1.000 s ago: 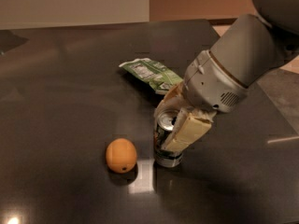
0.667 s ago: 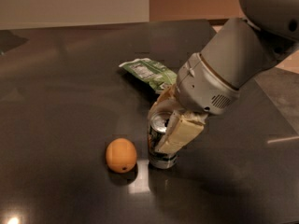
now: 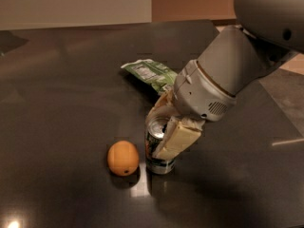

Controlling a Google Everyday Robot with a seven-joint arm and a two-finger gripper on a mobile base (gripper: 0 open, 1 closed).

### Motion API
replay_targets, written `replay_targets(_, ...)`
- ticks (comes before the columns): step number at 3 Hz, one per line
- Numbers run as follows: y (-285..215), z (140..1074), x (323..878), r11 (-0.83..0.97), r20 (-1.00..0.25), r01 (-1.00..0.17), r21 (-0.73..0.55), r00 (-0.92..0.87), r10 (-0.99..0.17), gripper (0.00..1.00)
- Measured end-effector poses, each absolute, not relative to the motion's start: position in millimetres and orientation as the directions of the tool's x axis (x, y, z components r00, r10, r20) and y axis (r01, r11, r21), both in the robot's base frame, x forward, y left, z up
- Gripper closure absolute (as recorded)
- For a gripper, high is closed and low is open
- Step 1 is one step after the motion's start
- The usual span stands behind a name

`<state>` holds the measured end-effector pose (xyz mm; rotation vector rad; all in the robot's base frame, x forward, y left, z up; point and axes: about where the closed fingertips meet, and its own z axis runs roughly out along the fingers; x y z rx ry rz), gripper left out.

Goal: Move 7up can near orange

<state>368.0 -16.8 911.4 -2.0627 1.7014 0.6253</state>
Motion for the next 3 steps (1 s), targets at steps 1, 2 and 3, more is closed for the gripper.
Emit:
replay_targets(1, -15.4, 907.5, 366.2, -0.186, -0.577, -0.982, -0.016, 0.161, -0.801, 0.13)
replay_targets(2, -14.5, 909.2, 365.4, -0.187, -0.575, -0.982, -0.021, 0.165, -0.802, 0.00)
replay_targets(3, -14.4, 909.3, 365.4, -0.187, -0.575, -0.982, -0.021, 0.165, -0.802, 0.00)
